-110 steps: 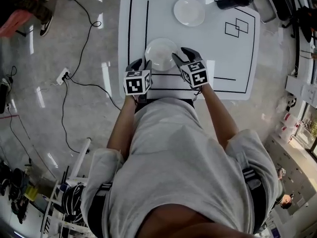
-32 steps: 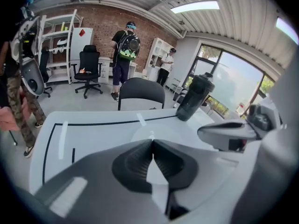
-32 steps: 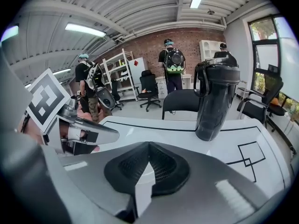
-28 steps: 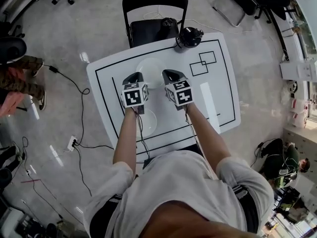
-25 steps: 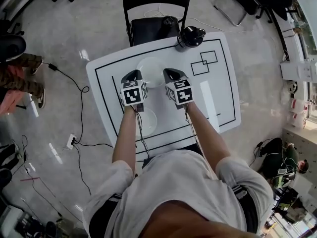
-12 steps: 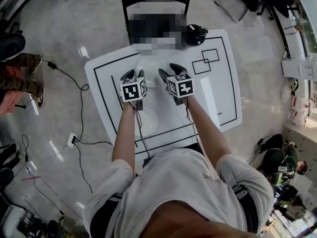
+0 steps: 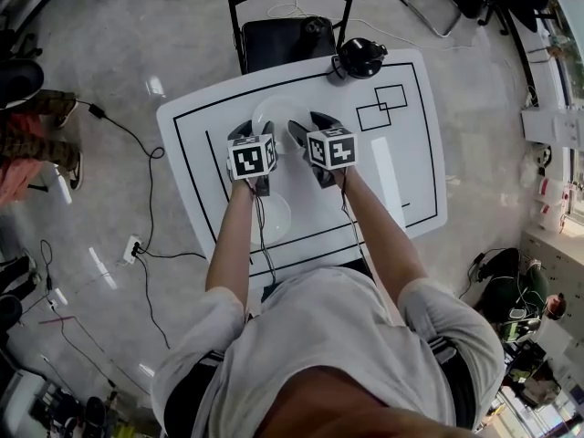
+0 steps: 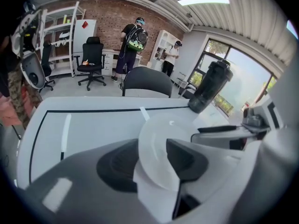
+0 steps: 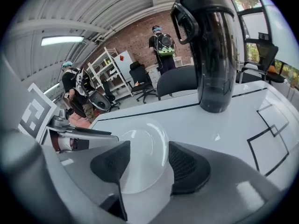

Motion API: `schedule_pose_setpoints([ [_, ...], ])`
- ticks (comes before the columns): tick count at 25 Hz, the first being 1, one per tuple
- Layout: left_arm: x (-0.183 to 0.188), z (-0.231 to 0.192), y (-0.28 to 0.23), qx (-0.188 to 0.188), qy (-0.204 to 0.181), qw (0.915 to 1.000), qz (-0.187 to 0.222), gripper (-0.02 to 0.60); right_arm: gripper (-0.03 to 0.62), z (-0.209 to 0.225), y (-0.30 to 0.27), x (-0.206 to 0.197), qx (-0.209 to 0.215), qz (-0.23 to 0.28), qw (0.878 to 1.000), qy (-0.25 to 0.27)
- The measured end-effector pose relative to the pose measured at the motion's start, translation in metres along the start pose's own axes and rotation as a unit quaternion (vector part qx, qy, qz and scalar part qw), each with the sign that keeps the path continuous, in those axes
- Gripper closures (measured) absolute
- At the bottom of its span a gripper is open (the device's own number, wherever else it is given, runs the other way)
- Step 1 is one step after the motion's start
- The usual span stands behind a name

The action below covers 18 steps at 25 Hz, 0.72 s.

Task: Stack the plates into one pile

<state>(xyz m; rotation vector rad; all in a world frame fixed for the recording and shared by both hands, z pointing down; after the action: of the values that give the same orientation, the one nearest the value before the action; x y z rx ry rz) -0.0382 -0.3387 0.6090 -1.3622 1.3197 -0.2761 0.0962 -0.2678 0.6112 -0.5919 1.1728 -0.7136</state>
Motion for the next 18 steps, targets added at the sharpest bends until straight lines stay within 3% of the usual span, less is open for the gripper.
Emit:
schedule_pose_setpoints([
  [4,-0.007,-0.001,0.006,0.006,-0.01,0.9999,-0.008,0.396,0.333,-0.006,0.004,-0.003,0.001,0.003,1.0,0.009],
  [18,-0.021,0.012,0.042,0.018,0.008,0.9997,0.011,0.419,0.339,-0.02,0.039,-0.006,0.01,0.049,0.998,0.04],
])
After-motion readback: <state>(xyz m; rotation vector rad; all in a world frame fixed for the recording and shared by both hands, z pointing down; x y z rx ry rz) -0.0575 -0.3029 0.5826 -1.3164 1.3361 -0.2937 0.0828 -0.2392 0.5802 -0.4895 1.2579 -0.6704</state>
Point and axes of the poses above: the fingertips, and each gripper's own axes: y backward along the fingers, z to its right, x out of its top, the point moved 6 cm from there along y, backward along the fingers, and after that the axes turned 6 degrees about y, right-handed, at the moved point
